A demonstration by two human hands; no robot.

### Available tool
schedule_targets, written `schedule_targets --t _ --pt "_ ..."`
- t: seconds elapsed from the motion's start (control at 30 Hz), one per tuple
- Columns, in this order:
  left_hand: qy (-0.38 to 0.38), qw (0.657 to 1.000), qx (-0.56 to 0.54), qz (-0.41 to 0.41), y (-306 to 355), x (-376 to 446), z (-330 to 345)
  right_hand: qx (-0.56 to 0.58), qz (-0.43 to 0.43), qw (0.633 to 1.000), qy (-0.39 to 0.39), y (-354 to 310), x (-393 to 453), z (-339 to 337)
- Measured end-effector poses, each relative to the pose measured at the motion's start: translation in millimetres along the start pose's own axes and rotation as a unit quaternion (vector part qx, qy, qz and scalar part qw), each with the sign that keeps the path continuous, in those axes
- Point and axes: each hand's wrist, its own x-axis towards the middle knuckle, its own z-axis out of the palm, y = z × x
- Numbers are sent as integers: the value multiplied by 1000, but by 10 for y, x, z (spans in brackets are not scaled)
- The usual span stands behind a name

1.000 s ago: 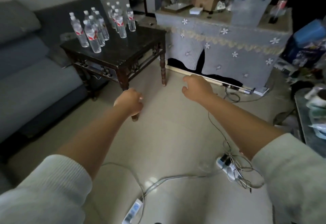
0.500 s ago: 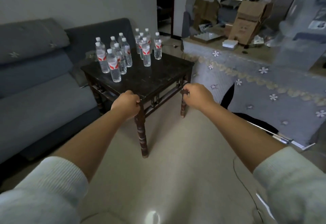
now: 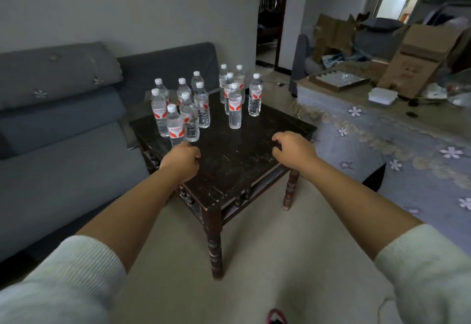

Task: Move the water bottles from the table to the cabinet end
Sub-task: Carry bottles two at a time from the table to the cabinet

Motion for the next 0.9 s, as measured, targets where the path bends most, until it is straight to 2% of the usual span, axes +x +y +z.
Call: schedule_targets --t 0.3,0.63,0.73,0.9 --pt "11 994 12 -104 -66 1427 -112 0 -70 997 -38 311 1882 34" --pt "1 973 2 -232 -587 2334 -3 11 -102 991 -81 138 3342 472" --pt "-16 973 1 -228 -815 2612 -16 3 -90 992 -88 6 3688 602" --pt "-91 979 5 -185 -1116 2967 -41 -9 -63 993 -100 -183 4231 749"
